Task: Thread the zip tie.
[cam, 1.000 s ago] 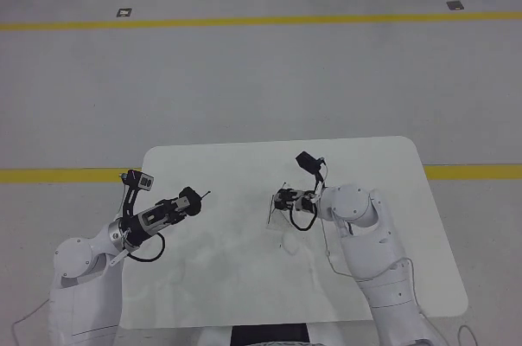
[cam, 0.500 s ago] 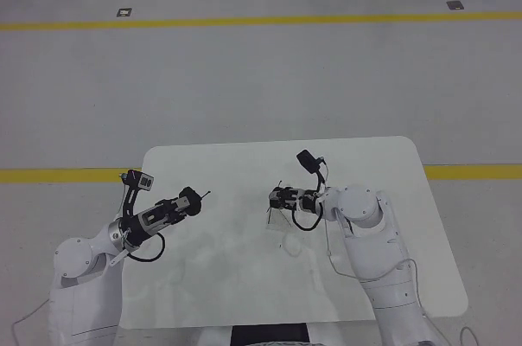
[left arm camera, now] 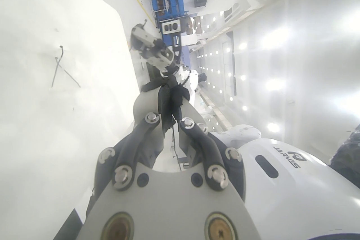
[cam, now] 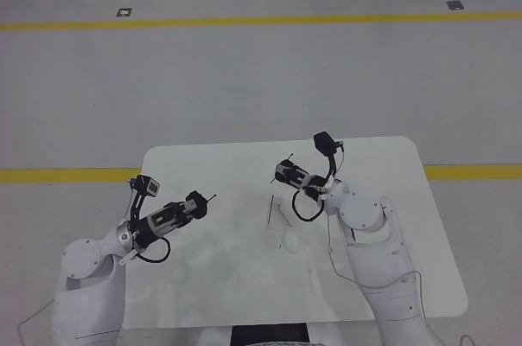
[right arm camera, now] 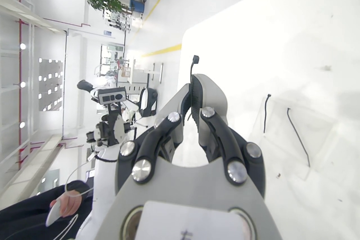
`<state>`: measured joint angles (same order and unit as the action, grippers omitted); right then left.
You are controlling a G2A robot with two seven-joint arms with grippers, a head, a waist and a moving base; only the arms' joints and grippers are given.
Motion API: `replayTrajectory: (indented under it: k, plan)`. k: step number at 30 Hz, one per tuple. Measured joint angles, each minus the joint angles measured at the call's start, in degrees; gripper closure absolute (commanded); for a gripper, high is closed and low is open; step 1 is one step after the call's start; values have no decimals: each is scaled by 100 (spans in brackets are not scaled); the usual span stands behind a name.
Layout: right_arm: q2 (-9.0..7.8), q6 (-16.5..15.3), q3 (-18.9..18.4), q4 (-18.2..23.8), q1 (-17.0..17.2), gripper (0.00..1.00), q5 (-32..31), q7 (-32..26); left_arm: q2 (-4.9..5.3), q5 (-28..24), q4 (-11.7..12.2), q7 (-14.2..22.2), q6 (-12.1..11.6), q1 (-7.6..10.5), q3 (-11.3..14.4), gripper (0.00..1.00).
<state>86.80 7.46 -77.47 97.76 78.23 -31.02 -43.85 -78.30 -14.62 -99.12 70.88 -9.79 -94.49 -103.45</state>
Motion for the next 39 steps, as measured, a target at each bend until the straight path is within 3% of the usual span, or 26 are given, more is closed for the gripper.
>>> replayTrajectory:
  k: [8,18,29,31,36,39]
  plan:
    - [-26,-119,308,357,152,100,-426,907,79,262,104,-369,64,-81,283,100]
    - [-93,-813,759,639,551,100,-1692,2315,157,477,330,-958,-7,223,716,100]
    - [-94,-814,755,643,552,100,-1677,2312,162,492,335,-967,-6,244,740,100]
    - [-103,-904,765,718,568,100,-1759,2534,166,548,336,-1085,71,251,773,100]
    - [-159,-1346,949,789,682,100,-2702,3190,190,771,226,-1614,393,283,1018,100]
    - [-185,-1538,1057,771,733,100,-2957,3246,204,795,253,-1783,494,351,1161,100]
